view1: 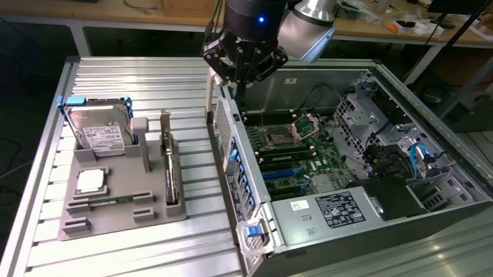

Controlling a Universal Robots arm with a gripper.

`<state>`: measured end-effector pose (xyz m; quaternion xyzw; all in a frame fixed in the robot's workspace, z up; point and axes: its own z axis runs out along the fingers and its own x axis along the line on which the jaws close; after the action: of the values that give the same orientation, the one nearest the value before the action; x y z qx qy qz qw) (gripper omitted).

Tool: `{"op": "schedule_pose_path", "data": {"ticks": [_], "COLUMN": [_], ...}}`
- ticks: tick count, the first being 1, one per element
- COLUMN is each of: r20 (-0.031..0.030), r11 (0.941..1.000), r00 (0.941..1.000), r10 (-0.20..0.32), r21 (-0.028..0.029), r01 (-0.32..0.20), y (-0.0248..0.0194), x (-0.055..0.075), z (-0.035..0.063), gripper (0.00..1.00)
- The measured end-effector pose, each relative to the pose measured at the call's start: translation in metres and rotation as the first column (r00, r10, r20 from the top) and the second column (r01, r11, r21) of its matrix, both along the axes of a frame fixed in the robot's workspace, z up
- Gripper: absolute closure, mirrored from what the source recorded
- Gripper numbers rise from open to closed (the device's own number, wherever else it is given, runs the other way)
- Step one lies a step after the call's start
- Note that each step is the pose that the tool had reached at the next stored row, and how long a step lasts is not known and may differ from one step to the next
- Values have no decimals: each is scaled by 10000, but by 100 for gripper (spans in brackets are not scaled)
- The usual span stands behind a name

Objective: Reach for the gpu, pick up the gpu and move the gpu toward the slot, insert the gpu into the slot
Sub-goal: 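Reach for the gpu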

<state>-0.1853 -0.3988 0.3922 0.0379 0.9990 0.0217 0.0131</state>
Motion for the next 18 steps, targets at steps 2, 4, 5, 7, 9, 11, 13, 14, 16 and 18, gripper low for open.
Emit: {"op": "schedule_pose_path", "data": {"ticks": [2,4,5,7,9,11,13,14,16,18], "r20": [1,1,0,-1,0,0,0,0,0,1], "r11": [10000,10000,10000,10000,10000,10000,10000,10000,10000,10000], "r00": [10000,10000,10000,10000,10000,10000,10000,10000,10000,10000], "r10": [0,2,1,0,2,0,1,2,0,1], "r21": [1,1,1,0,0,1,0,0,0,0], "r01": [0,-2,-1,0,-2,0,-1,-2,0,-1], "y": [0,0,0,0,0,0,0,0,0,0], "x": [-48,-133,-170,-232,-304,-376,-482,-525,-596,-679], "z": [-4,-9,-10,-11,-15,-18,-22,-24,-27,-31], "gripper": [89,89,89,89,89,89,89,89,89,89]}}
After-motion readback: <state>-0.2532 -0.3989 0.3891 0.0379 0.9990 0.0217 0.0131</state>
